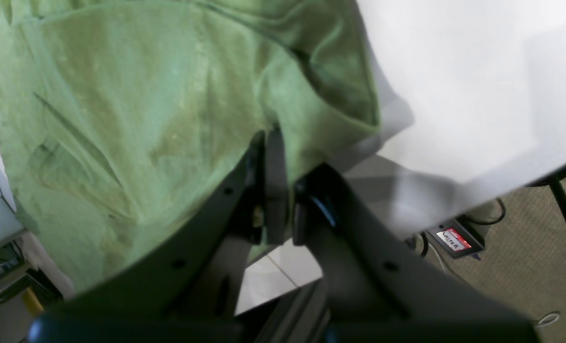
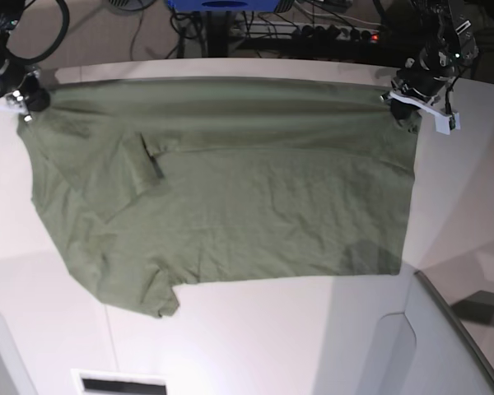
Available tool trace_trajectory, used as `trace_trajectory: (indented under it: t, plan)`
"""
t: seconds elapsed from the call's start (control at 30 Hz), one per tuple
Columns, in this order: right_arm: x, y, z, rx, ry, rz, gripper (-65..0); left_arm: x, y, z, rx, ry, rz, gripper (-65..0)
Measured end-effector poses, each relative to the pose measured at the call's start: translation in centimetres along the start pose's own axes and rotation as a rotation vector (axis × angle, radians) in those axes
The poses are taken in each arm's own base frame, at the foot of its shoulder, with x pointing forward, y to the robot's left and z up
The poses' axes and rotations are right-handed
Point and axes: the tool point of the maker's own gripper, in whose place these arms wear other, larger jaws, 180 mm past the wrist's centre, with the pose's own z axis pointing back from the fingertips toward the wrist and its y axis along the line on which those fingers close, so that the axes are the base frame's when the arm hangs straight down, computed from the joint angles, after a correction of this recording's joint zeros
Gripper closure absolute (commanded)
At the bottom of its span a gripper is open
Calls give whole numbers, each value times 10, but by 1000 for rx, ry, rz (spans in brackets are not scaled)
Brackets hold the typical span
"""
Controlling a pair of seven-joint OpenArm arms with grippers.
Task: Layout the t-shirt on the table in an organized manner, then fold the t-shirt properly
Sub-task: 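Lower the shirt flat with both grippers, stretching it apart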
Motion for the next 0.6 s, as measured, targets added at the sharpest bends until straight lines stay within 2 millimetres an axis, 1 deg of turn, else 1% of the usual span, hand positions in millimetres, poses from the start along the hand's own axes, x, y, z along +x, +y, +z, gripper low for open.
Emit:
trace_trajectory:
  t: [0.13, 0.3, 0.43, 0.6]
  plan:
    - [-1, -2, 1, -5, 1, 2, -2, -6, 2, 5, 3, 5, -2, 0]
    - [-4, -2, 13, -16, -18, 35, -2, -8, 2, 6, 7, 4, 6, 0]
    - [-3, 2, 14, -8, -26, 41, -2, -9, 3, 7, 8, 5, 1, 0]
    - [-3, 2, 14, -9, -26, 41, -2, -11, 3, 14, 23, 32, -35, 0]
